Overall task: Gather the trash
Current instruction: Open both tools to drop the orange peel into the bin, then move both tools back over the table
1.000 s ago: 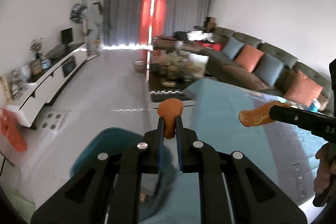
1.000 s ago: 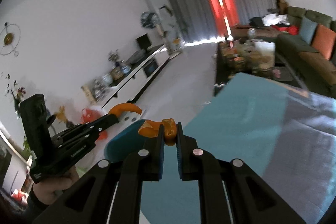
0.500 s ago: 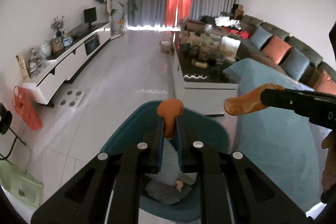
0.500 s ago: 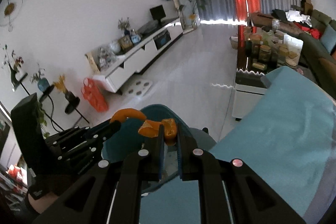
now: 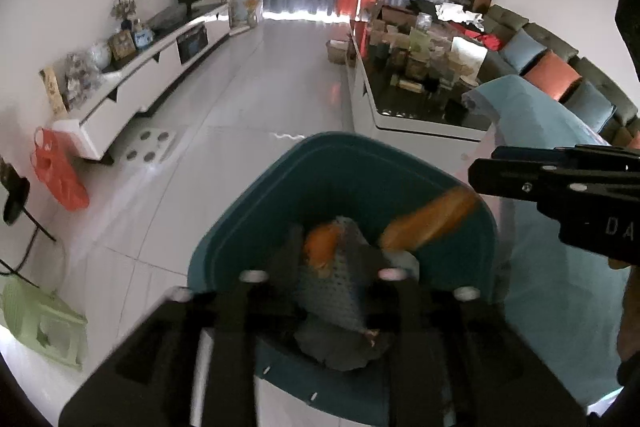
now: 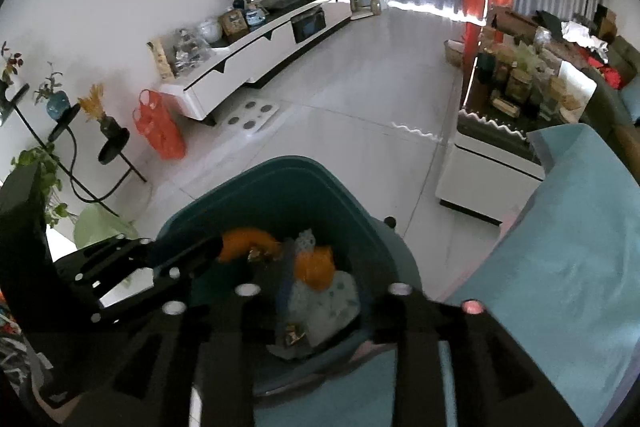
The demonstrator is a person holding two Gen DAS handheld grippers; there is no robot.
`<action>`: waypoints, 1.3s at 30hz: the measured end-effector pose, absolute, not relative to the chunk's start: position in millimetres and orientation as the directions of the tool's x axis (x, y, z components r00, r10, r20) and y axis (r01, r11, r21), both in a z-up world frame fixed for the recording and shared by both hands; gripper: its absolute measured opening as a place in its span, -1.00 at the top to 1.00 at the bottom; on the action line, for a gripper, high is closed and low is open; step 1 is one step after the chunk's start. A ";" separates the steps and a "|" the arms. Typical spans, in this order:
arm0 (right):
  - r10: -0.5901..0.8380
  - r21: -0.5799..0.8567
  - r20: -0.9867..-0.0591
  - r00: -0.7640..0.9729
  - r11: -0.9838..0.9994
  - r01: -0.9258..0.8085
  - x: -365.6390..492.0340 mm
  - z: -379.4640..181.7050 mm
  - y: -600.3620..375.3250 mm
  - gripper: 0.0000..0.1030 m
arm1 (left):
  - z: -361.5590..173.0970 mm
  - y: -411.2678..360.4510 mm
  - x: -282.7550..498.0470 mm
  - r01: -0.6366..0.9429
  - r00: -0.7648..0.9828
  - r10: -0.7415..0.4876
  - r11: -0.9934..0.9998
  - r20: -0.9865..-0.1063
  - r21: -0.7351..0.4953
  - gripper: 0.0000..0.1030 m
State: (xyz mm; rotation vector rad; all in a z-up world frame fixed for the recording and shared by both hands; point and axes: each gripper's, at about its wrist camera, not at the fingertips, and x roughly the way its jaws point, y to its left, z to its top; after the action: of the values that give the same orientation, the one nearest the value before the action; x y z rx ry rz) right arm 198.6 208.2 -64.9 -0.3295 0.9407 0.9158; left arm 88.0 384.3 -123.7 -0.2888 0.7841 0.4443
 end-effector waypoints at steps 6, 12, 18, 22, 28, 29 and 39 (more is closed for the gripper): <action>0.541 0.146 -0.793 0.282 0.617 -0.773 203.4 -60.8 199.3 0.33 | -117.6 382.5 80.3 -0.513 0.639 0.285 0.850 -0.714 -0.121 -0.27; 0.592 0.193 -0.737 0.325 0.646 -0.738 210.2 -37.1 161.1 0.16 | -78.4 385.6 62.2 -0.527 0.693 0.310 0.835 -0.651 -0.162 -0.74; 0.641 0.223 -0.669 0.377 0.657 -0.720 206.8 -15.1 123.6 -0.11 | -29.1 367.5 44.8 -0.524 0.759 0.348 0.827 -0.550 -0.201 -0.89; 0.641 0.186 -0.622 0.450 0.679 -0.710 196.8 -1.8 96.7 -0.45 | -1.7 342.8 40.3 -0.498 0.793 0.351 0.844 -0.498 -0.199 -0.89; 0.594 0.104 -0.573 0.565 0.736 -0.669 185.7 10.0 52.4 -0.73 | 25.6 298.4 41.4 -0.443 0.830 0.331 0.880 -0.449 -0.171 -0.89; 0.588 0.096 -0.564 0.581 0.745 -0.660 184.5 11.8 43.9 -0.74 | 28.0 290.3 41.8 -0.431 0.836 0.322 0.886 -0.444 -0.169 -0.89; 0.474 0.050 -0.491 0.731 0.853 -0.520 170.0 21.6 -40.2 -0.87 | 45.0 208.5 45.4 -0.314 0.887 0.240 0.940 -0.394 -0.135 -0.89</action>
State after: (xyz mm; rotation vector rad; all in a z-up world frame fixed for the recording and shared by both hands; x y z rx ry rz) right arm 170.0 -40.2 21.6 -0.0926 0.5140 0.5477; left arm 45.4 208.5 45.0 -0.1980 0.3829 0.2895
